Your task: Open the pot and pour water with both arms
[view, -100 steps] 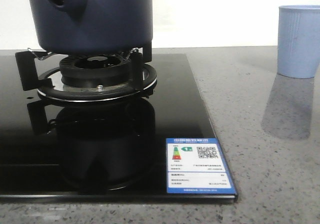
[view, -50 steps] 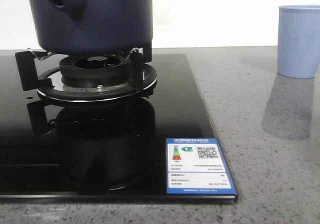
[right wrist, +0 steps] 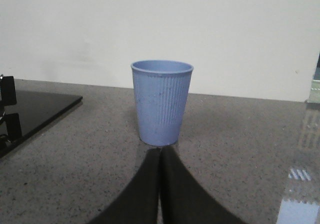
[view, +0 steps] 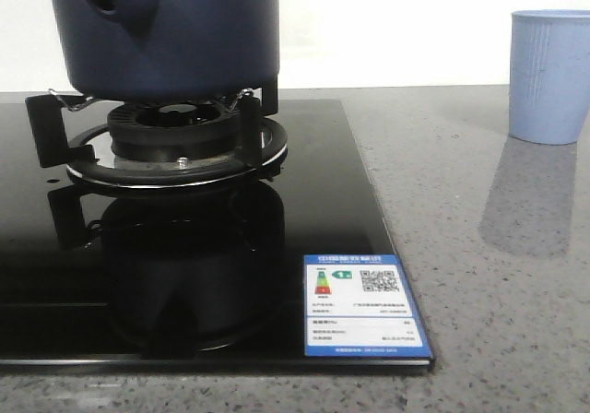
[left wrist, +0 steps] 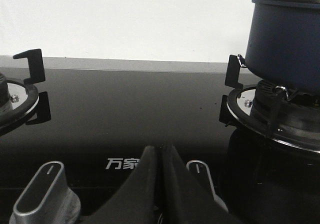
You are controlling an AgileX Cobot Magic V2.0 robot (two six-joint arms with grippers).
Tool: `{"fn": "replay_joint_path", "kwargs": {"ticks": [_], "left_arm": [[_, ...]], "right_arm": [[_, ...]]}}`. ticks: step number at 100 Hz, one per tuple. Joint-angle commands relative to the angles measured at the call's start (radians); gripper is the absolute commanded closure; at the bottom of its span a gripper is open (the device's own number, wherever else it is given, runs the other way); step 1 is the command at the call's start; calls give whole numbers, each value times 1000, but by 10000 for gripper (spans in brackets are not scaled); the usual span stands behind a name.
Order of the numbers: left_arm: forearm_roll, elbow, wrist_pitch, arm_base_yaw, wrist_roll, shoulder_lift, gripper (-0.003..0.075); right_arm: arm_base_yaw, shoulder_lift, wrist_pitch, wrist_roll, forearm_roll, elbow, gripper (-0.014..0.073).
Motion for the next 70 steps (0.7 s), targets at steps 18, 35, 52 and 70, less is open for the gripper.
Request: {"fn": "replay_joint_path", "kwargs": {"ticks": [18, 35, 52, 70], "left_arm": [[-4, 33, -76, 3, -7, -26, 739], [-4, 33, -76, 3, -7, -26, 739], [-4, 33, -76, 3, -7, -26, 739], [-4, 33, -76, 3, -7, -26, 739]], "right_arm": [[-9, -61, 82, -13, 5, 28, 660], [-9, -61, 97, -13, -8, 26, 660], [-9, -61, 95, -13, -8, 26, 660], [-9, -61, 95, -13, -8, 26, 660]]}}
